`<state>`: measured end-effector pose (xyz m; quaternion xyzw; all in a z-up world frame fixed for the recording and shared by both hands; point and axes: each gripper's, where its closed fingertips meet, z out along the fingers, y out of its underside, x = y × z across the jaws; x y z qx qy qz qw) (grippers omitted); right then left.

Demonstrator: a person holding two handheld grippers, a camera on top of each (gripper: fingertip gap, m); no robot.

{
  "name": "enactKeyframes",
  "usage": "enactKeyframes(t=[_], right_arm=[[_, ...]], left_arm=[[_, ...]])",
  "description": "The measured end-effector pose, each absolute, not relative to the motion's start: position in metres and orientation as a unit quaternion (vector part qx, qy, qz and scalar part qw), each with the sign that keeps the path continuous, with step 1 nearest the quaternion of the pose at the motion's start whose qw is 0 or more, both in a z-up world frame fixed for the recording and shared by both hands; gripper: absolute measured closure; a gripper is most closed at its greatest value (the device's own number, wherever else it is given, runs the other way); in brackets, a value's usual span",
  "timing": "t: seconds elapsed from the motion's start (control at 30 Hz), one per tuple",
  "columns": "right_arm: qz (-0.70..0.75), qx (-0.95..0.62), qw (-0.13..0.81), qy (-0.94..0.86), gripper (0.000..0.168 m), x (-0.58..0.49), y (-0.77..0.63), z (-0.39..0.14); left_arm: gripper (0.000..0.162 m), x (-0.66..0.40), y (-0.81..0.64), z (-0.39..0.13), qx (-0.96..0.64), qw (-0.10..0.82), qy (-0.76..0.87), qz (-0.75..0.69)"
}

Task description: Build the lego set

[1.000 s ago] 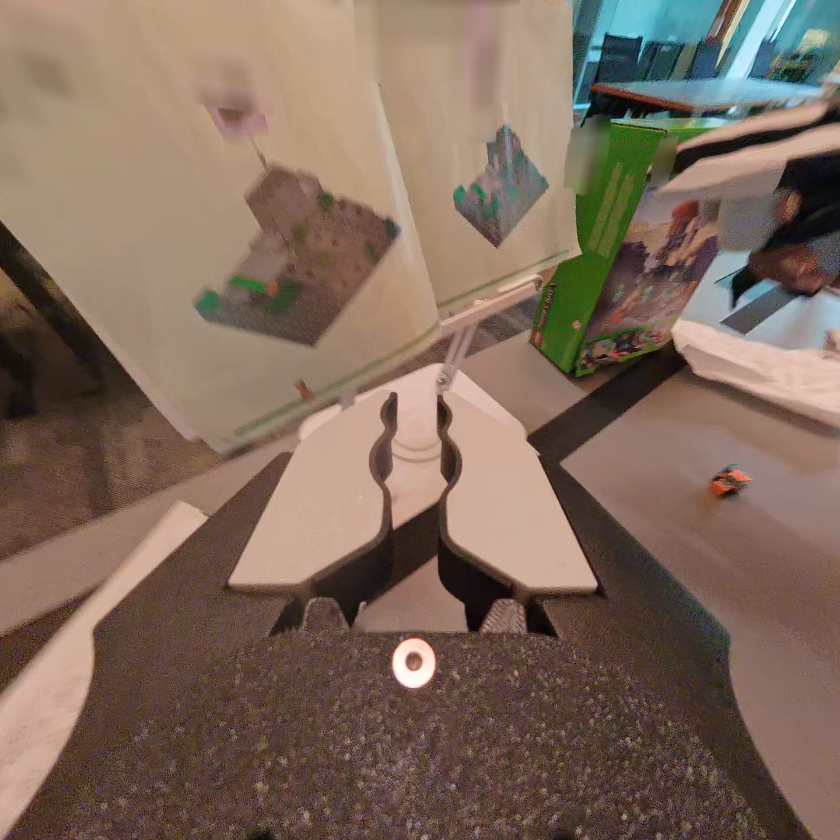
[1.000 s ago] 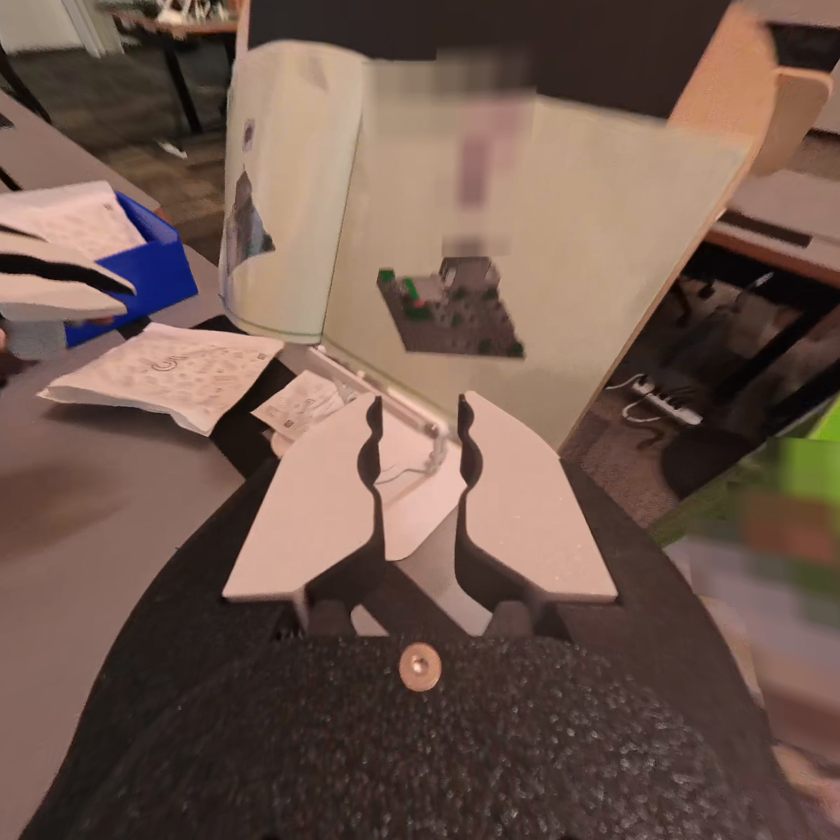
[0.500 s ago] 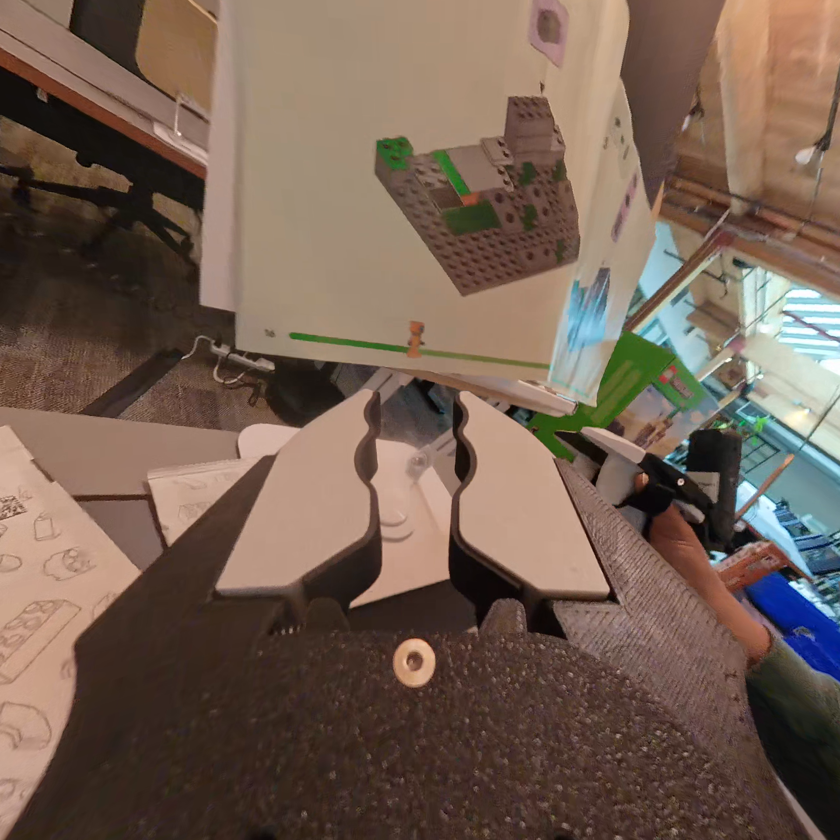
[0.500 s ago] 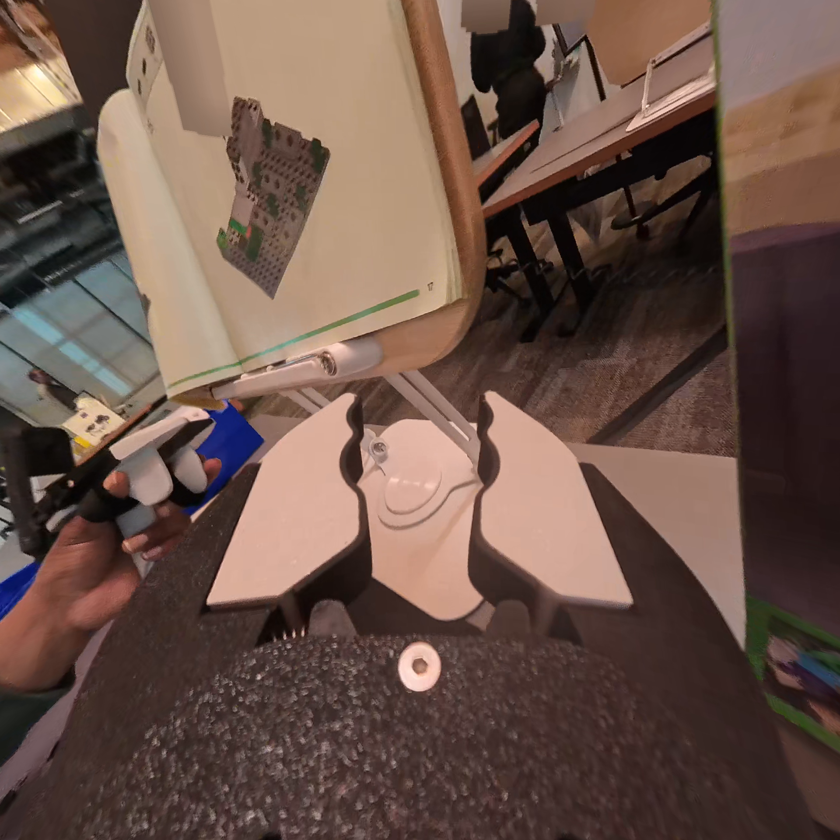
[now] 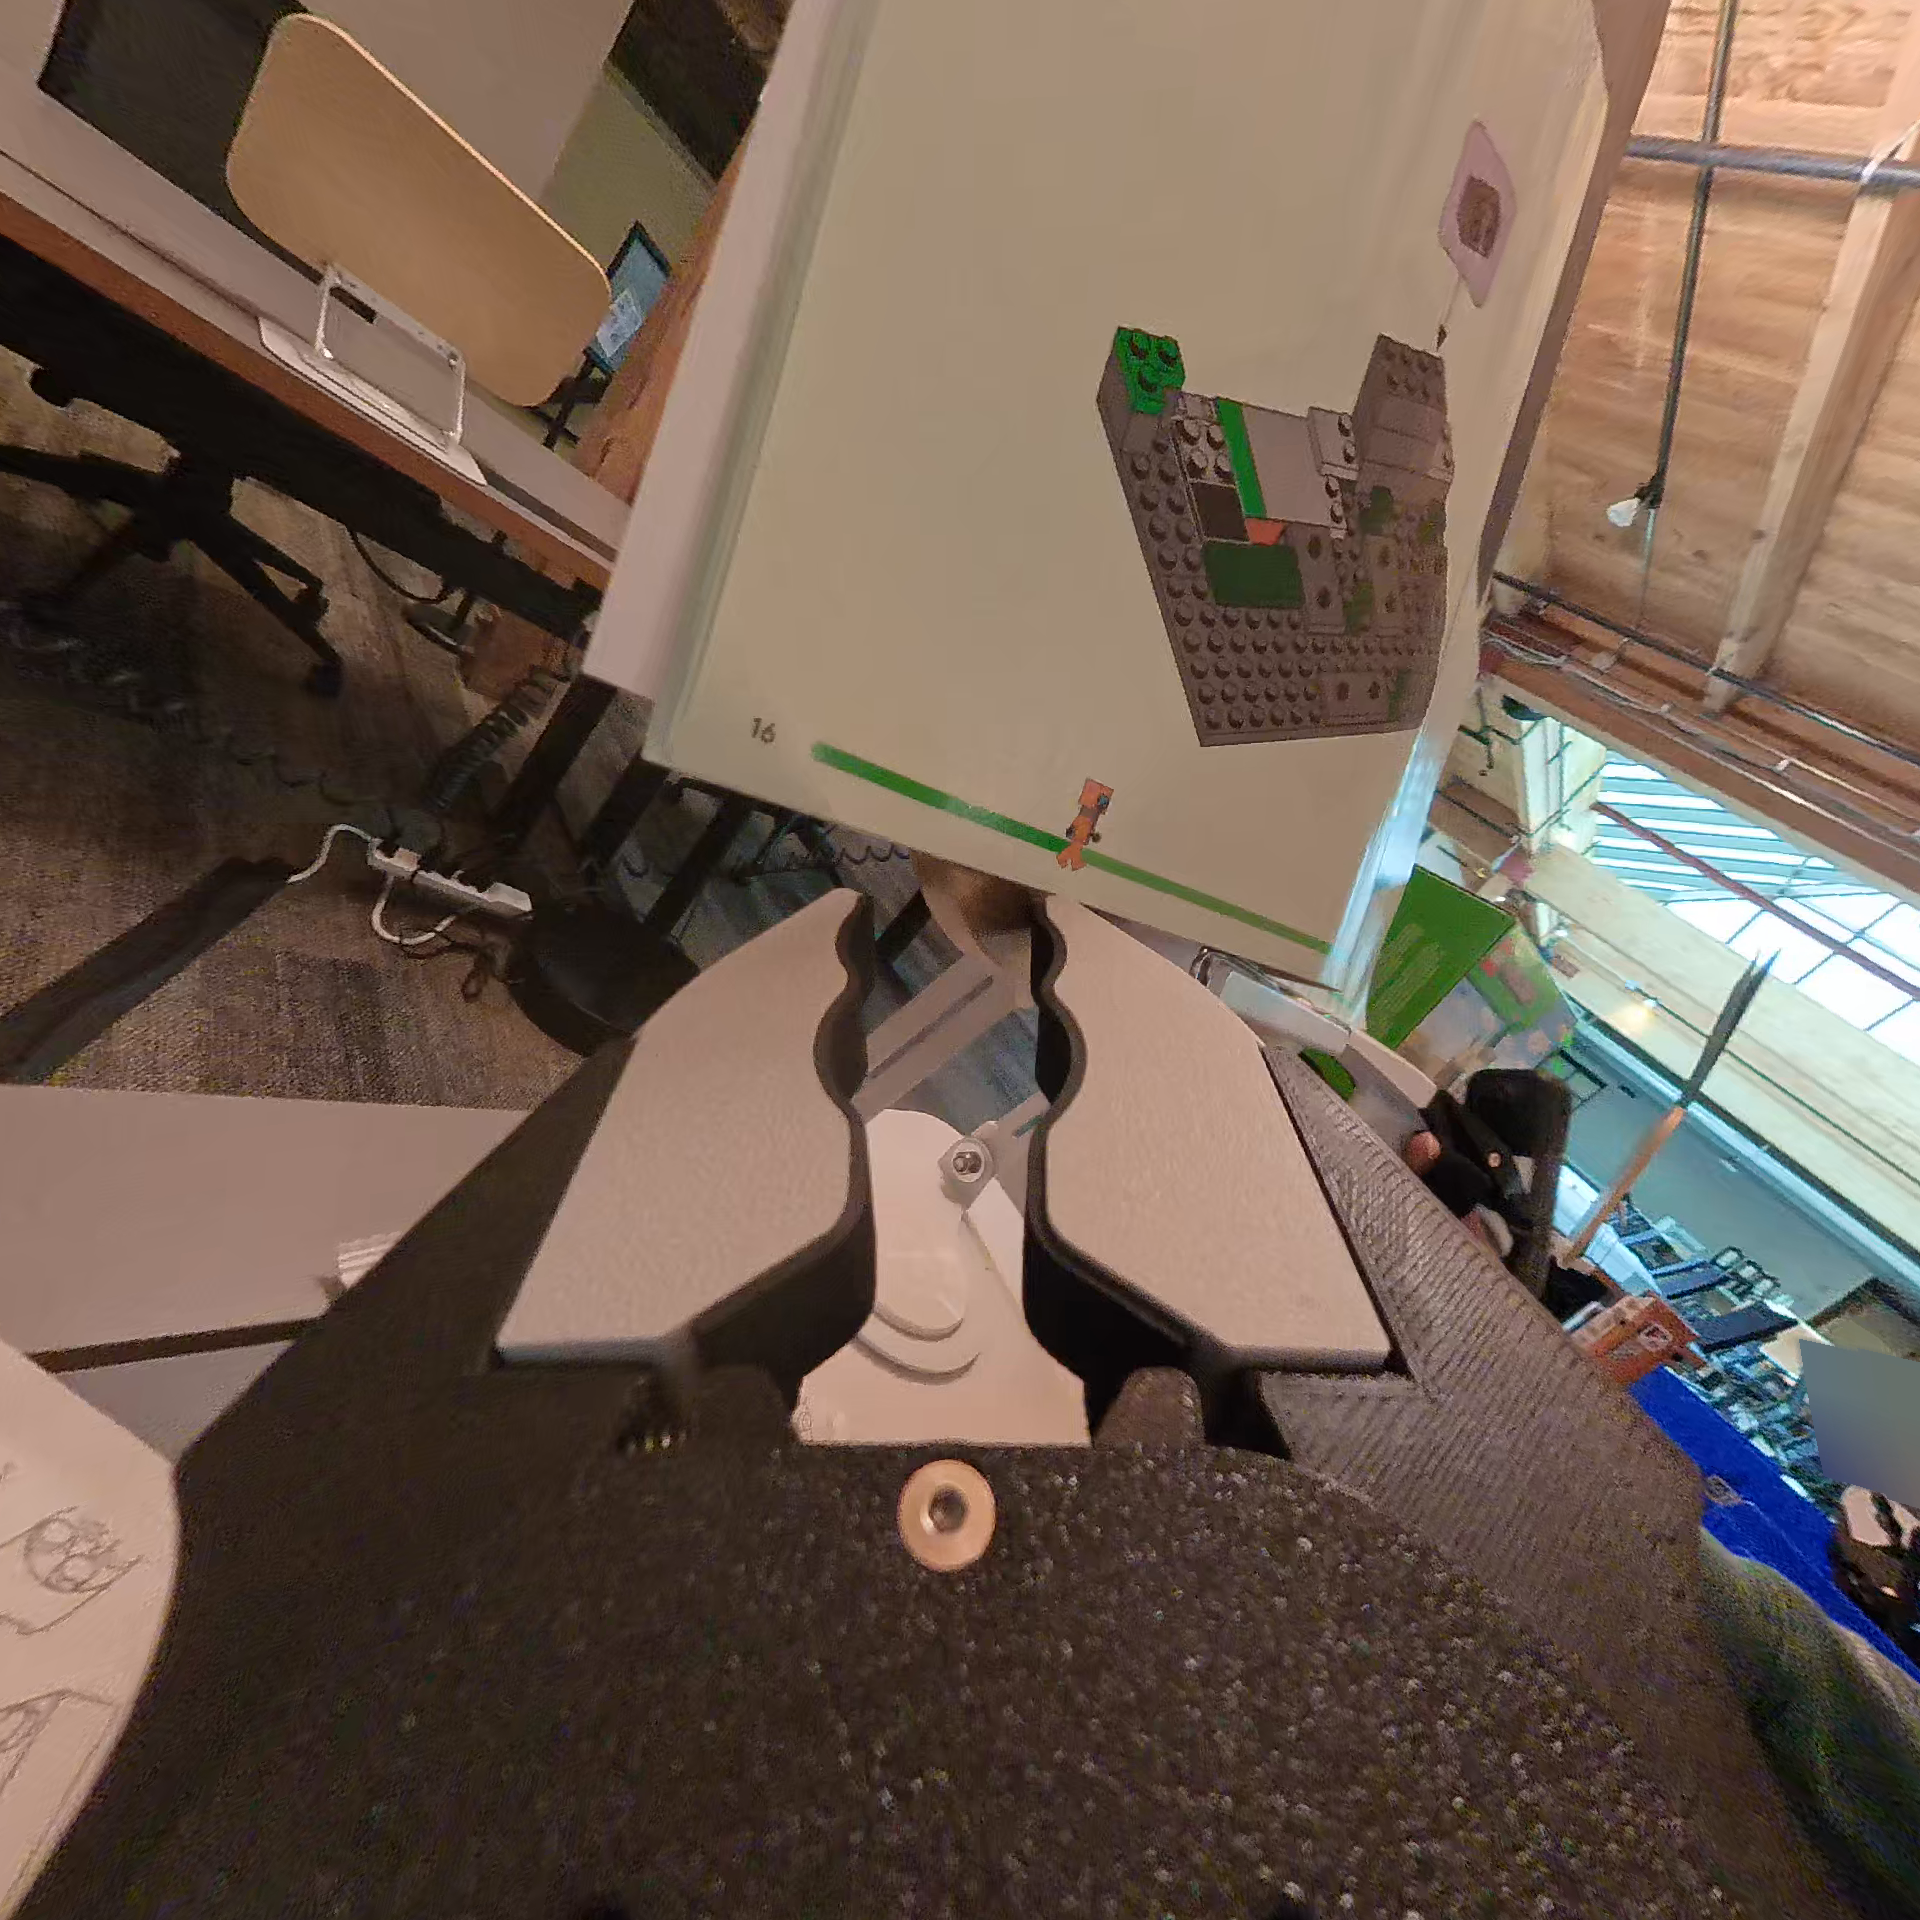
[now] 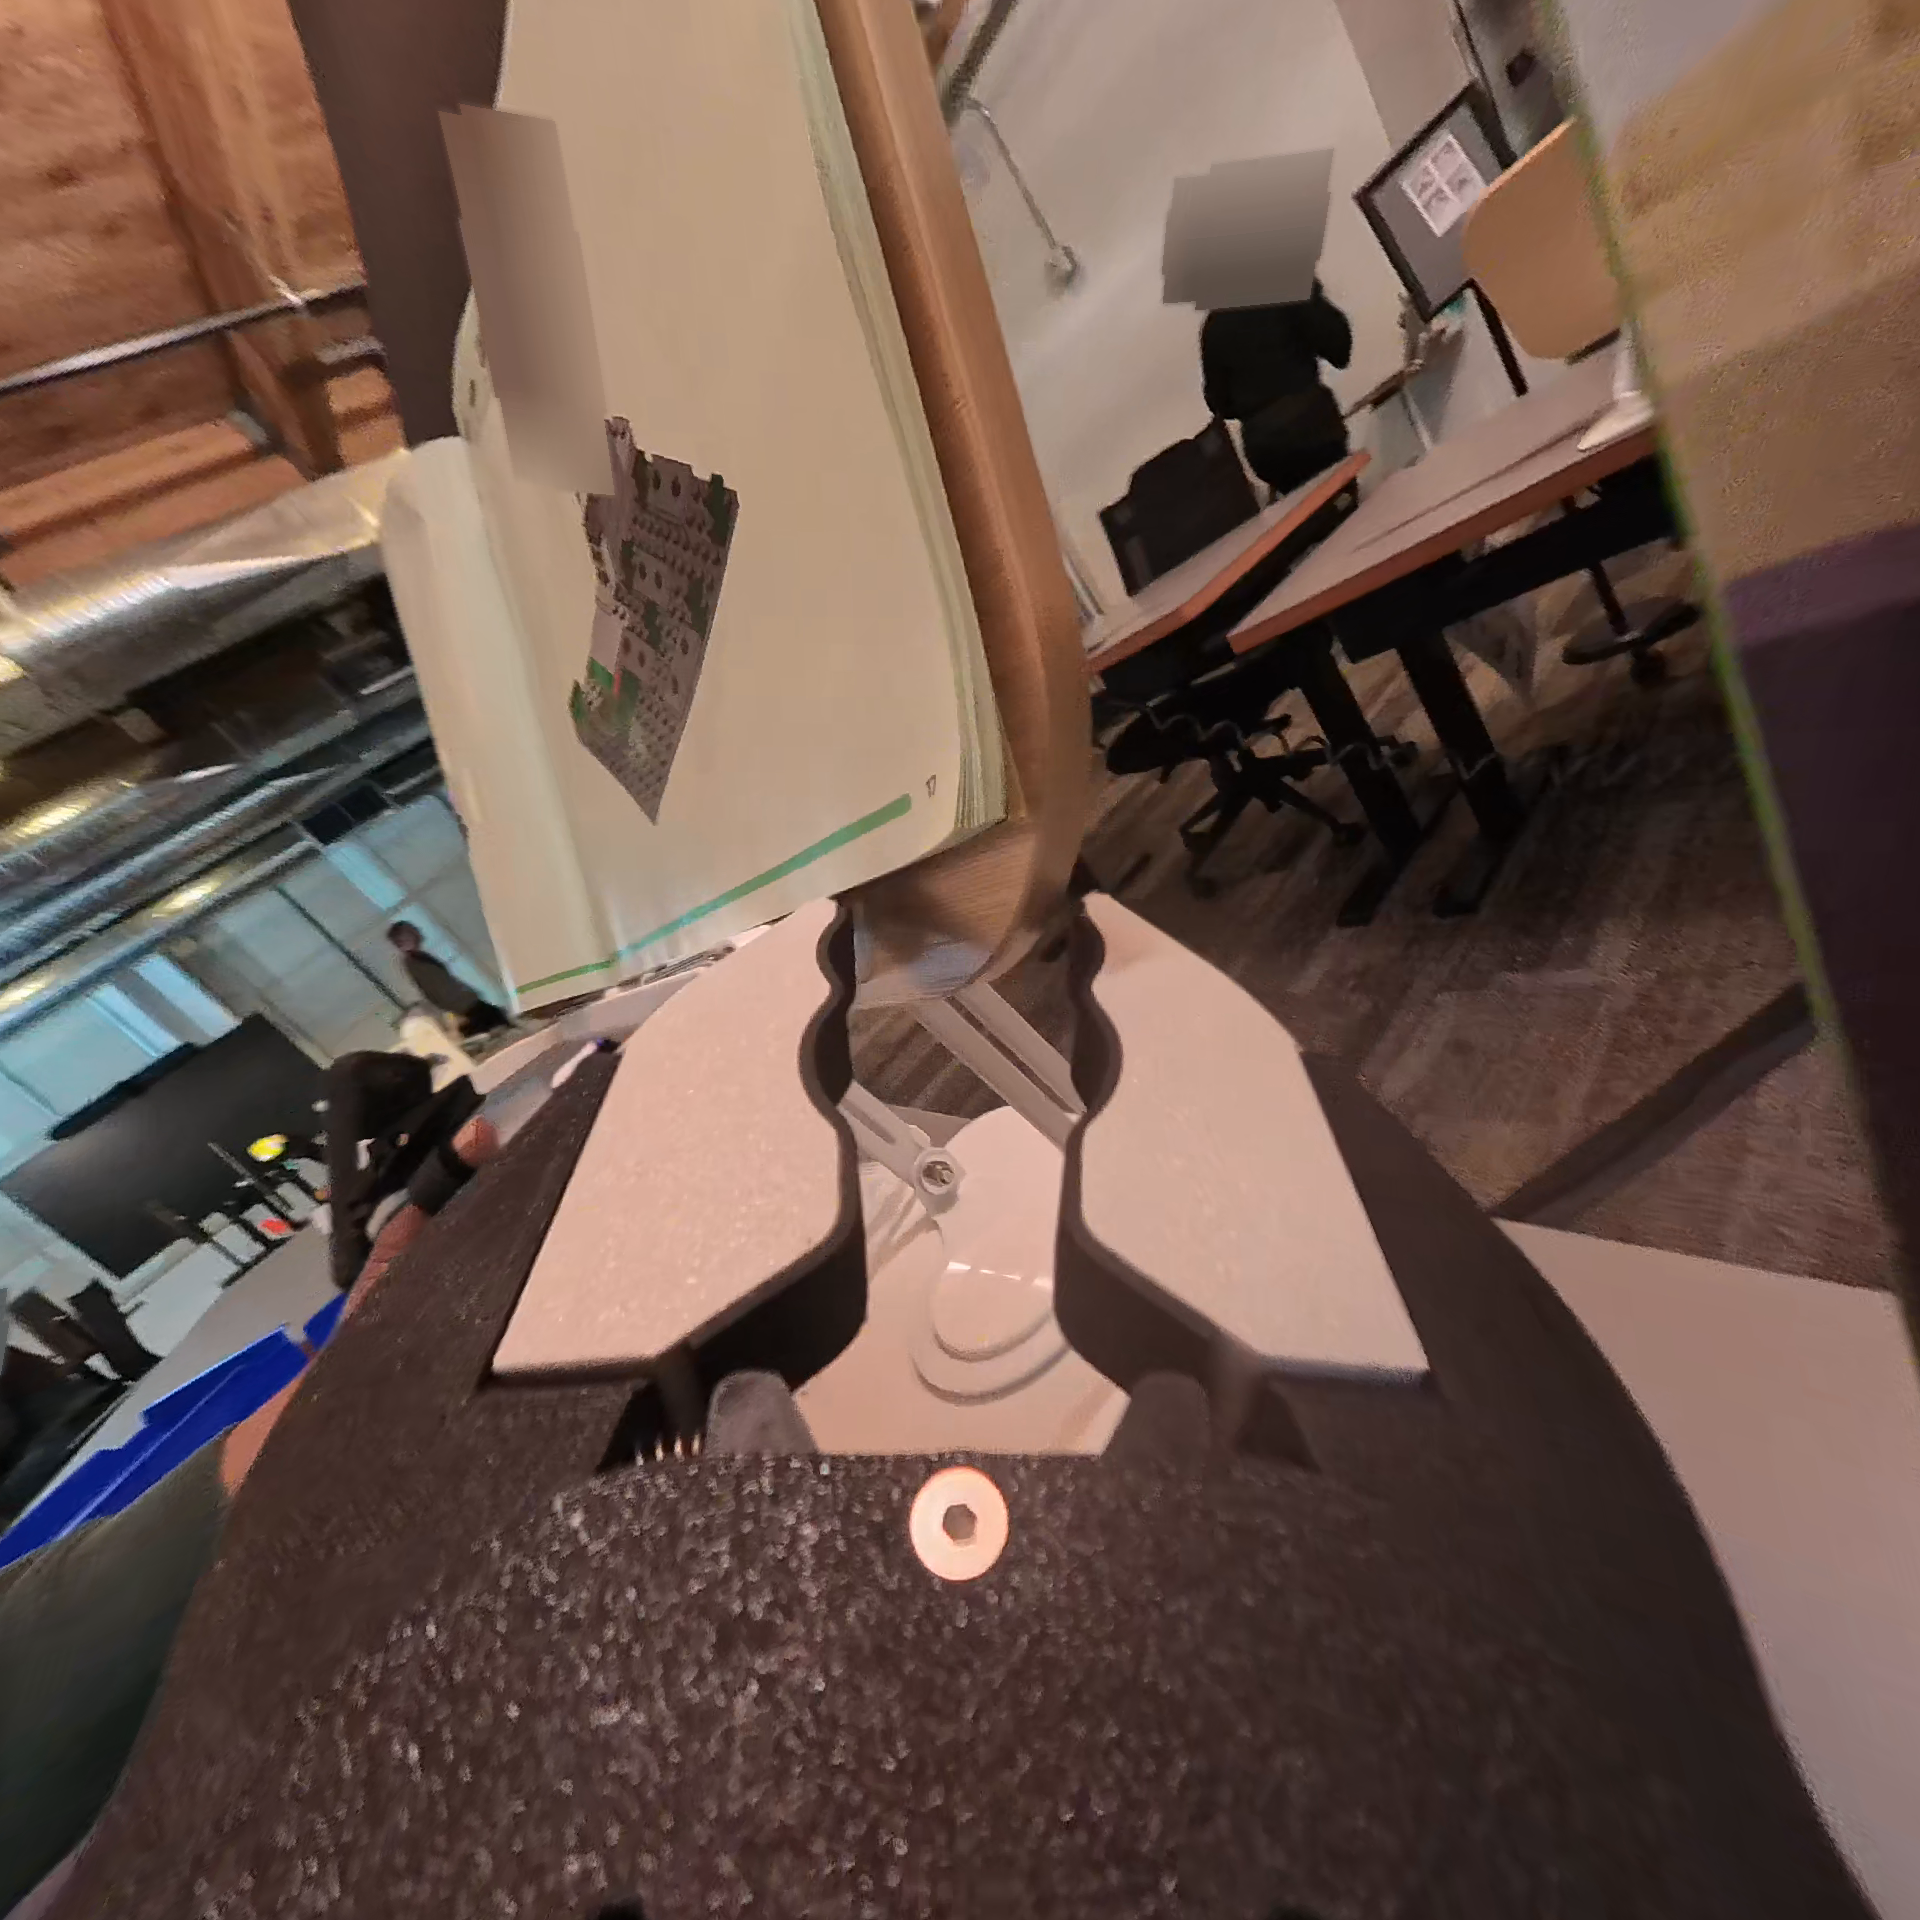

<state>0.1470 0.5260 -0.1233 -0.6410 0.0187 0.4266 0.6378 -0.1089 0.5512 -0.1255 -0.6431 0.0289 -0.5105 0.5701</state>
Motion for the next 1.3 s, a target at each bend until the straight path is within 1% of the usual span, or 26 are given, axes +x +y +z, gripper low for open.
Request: enactKeyframes(t=[0.03,0.17,0.4,0.63,1.3], right_arm=[[0.437,-0.633,0.639,0.014,0.133,0.146,0.526,-0.122],[0.464,-0.613,0.640,0.004,0.137,0.143,0.527,-0.121],[0.512,-0.585,0.630,-0.005,0.145,0.142,0.526,-0.120],[0.515,-0.595,0.617,-0.009,0.146,0.141,0.519,-0.120],[0.509,-0.634,0.582,-0.034,0.146,0.142,0.445,-0.122]], left_arm=[[0.134,-0.109,0.552,-0.125,-0.640,0.570,0.030,-0.514],[0.141,-0.105,0.550,-0.120,-0.620,0.566,0.048,-0.541],[0.143,-0.104,0.551,-0.119,-0.612,0.543,0.056,-0.572],[0.142,-0.103,0.549,-0.121,-0.644,0.513,0.057,-0.564],[0.142,-0.101,0.470,-0.121,-0.666,0.506,0.077,-0.542]])
